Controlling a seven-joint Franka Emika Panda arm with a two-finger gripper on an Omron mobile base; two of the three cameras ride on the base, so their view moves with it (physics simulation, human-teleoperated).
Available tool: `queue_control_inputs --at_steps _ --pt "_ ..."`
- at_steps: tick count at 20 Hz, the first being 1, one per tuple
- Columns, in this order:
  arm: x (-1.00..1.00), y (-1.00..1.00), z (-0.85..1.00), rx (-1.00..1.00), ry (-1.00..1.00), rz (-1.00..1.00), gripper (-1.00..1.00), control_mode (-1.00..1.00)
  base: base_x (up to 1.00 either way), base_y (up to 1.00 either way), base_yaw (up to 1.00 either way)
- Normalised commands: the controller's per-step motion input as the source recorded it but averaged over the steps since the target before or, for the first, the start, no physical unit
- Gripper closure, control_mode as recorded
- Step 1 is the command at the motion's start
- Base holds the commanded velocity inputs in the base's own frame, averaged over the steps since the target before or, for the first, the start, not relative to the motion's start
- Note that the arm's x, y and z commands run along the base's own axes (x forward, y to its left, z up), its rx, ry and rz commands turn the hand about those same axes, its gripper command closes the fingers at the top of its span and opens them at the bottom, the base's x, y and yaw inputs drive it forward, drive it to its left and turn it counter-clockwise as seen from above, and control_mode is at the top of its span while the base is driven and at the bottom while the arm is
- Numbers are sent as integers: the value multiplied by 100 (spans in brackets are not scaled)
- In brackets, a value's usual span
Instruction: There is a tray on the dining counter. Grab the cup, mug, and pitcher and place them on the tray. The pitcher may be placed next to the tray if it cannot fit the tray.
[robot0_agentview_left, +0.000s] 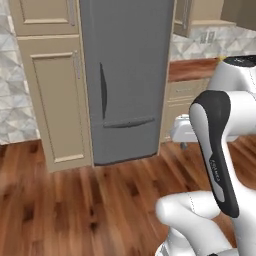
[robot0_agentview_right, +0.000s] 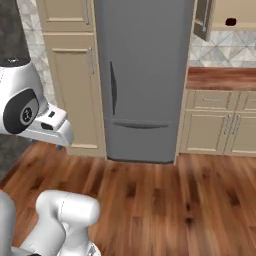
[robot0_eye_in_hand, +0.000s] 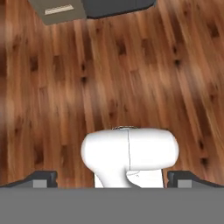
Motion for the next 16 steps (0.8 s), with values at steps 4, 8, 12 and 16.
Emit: queue_control_inputs --at_steps 4,8,12,16 --pt "0 0 0 0 0 0 -100 100 100 8 -36" --pt "0 0 0 0 0 0 -100 100 99 0 -48" --pt "0 0 0 0 0 0 -100 100 94 0 -56" --pt "0 0 0 0 0 0 -100 100 93 0 -56"
